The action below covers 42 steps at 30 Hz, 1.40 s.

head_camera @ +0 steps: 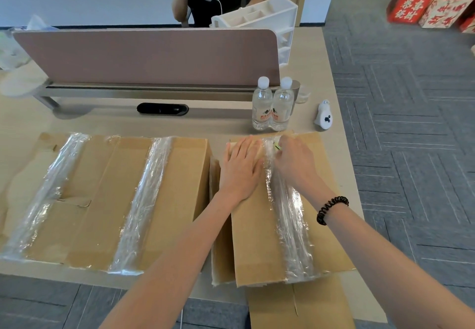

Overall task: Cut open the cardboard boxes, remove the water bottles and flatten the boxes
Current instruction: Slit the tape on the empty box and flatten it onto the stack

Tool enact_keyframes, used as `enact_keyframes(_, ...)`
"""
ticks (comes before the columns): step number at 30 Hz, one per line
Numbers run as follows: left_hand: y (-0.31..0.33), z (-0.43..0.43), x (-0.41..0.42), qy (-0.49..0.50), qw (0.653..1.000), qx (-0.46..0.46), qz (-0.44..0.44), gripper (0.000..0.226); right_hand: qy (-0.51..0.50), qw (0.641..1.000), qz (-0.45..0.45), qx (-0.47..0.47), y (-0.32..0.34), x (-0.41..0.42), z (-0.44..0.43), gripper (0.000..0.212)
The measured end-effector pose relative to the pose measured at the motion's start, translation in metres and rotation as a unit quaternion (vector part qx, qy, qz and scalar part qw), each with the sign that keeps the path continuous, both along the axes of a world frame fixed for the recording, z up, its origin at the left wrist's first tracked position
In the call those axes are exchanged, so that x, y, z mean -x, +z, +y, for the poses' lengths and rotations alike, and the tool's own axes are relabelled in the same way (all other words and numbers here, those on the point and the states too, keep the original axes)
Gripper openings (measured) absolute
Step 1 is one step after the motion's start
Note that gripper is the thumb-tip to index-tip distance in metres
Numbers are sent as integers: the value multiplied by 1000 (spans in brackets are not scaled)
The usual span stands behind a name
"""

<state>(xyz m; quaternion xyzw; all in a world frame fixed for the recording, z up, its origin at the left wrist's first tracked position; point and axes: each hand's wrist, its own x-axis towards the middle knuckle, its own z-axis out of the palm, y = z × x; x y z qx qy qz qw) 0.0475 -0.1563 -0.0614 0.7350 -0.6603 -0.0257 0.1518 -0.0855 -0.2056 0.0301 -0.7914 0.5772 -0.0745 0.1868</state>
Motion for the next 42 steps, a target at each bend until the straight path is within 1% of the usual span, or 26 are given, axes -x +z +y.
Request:
enact_keyframes(3, 2, 1, 0, -5, 1000, -1, -3, 60, -1, 1000, -2, -2, -1, 3, 3, 6)
enact_keyframes(6, 2, 0, 0, -5, 1000, 5, -9, 58, 1, 1000, 5, 0, -2, 7, 9, 18)
enact_keyframes(8, 1, 1, 0, -3, 1000, 7, -5, 54, -5, 1000, 5, -3, -4, 12, 16, 21)
enact_keyframes(11, 1, 0, 0, -2, 1000, 2, 7, 50, 0, 1000, 5, -3, -4, 17, 26, 23)
enact_keyframes(15, 3, 1, 1, 1, 1000, -14, 11, 52, 2, 1000, 15, -5, -4, 27, 42, 25)
enact_keyframes(20, 3, 1, 2, -1, 999, -29, 19, 53, -9, 1000, 3, -25, -3, 40, 62, 24)
enact_keyframes(24, 4, 1, 2, -2, 999, -47, 7, 53, -8, 999, 7, -30, -1, 47, 79, 25)
enact_keyframes(29, 7, 1, 2, -3, 997, -74, -31, 55, -16, 999, 1, -37, 1, 60, 106, 21)
enact_keyframes(36, 15, 0, 3, -13, 991, -121, -58, 57, -23, 998, 39, -48, 3, 76, 145, 20)
enact_keyframes(39, 18, 7, 5, -30, 989, -134, -59, 58, -43, 998, 27, -42, -1, 82, 157, 20)
enact_keyframes(42, 17, 29, 14, -79, 989, -122, -37, 57, -51, 998, 10, -40, -1, 84, 160, 19)
